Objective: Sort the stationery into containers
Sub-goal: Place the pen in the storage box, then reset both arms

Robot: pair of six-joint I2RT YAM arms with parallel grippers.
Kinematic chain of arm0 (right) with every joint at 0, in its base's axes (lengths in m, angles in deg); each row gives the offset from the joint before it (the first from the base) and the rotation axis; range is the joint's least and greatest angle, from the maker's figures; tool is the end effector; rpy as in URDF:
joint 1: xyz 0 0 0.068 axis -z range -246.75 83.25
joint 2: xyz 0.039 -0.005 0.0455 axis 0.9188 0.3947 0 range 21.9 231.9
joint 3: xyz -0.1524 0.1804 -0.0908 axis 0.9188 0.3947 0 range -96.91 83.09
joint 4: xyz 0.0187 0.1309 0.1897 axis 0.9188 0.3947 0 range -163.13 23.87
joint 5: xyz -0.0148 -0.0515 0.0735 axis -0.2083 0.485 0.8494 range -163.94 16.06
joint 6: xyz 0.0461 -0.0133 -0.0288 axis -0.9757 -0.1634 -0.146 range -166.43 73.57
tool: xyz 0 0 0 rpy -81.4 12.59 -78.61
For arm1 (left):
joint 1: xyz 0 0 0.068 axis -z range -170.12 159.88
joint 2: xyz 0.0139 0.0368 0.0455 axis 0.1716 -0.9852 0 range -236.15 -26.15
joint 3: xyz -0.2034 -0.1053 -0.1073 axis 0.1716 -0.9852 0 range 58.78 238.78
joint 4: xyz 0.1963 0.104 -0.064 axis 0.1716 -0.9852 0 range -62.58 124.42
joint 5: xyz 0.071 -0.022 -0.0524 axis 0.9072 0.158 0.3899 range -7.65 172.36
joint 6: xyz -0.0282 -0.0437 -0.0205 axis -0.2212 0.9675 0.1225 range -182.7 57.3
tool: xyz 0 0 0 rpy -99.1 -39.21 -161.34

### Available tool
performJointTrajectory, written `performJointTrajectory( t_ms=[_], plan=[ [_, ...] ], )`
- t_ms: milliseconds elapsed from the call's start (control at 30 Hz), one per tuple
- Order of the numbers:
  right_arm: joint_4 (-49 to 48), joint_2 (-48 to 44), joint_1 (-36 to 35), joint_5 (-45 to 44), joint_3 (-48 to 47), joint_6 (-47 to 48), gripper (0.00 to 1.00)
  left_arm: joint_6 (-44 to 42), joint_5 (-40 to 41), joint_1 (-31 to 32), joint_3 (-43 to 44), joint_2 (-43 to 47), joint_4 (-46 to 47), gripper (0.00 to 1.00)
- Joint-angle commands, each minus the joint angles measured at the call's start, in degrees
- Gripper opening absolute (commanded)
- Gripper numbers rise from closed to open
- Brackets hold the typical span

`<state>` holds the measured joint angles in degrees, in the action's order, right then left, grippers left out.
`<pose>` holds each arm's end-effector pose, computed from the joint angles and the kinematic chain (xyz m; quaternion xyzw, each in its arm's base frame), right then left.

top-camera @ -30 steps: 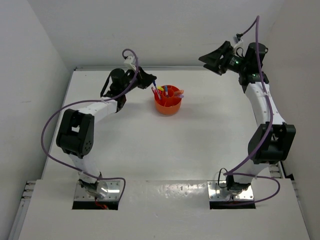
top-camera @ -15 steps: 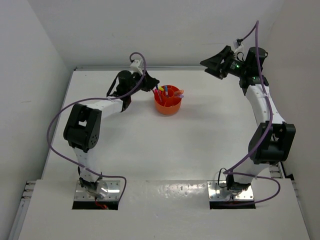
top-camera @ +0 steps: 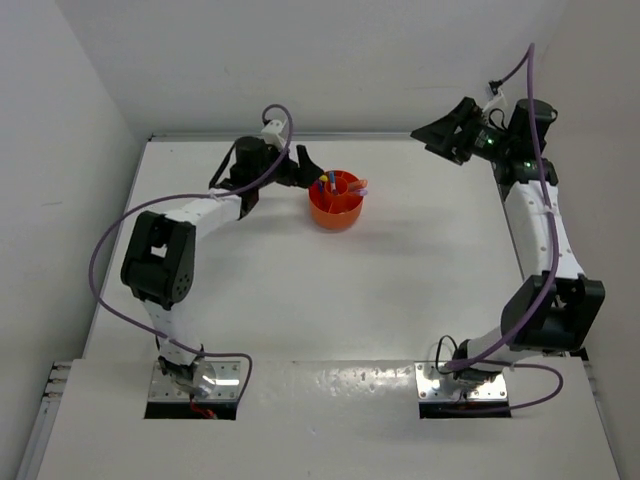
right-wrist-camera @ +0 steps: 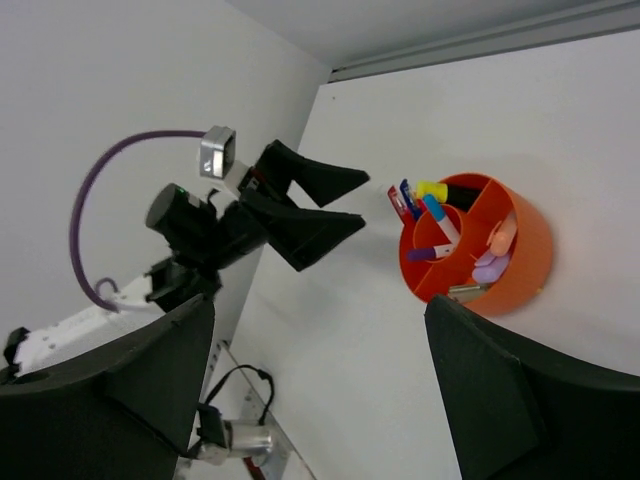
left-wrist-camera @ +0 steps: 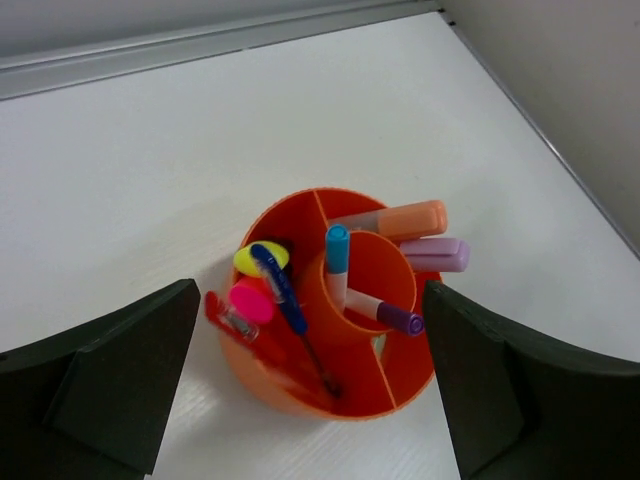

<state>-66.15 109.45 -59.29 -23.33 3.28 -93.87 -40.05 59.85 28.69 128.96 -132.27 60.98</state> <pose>0.3246 -0.0124 0.3626 0.0984 0.7556 0.5068 0.4031 0.3766 -0.1439 0.2534 0.1011 0.7517 -0.3637 0.5408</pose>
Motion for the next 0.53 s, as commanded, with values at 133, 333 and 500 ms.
performJointTrajectory(
  t_ms=[133,333,500],
  plan=[
    [15.6,-7.5,5.2,-6.5,2.1,21.0,0.89,-14.1,2.3,-8.6,24.6,6.9,-47.8,1.0],
    [25.5,-10.8,8.1,-13.0,6.4,33.5,0.93,-20.1,4.9,-17.4,13.4,17.9,-54.8,1.0],
    [25.1,-15.4,8.8,-14.8,14.1,35.6,0.95,-19.8,5.7,-20.5,5.4,25.8,-53.9,1.0]
  ],
)
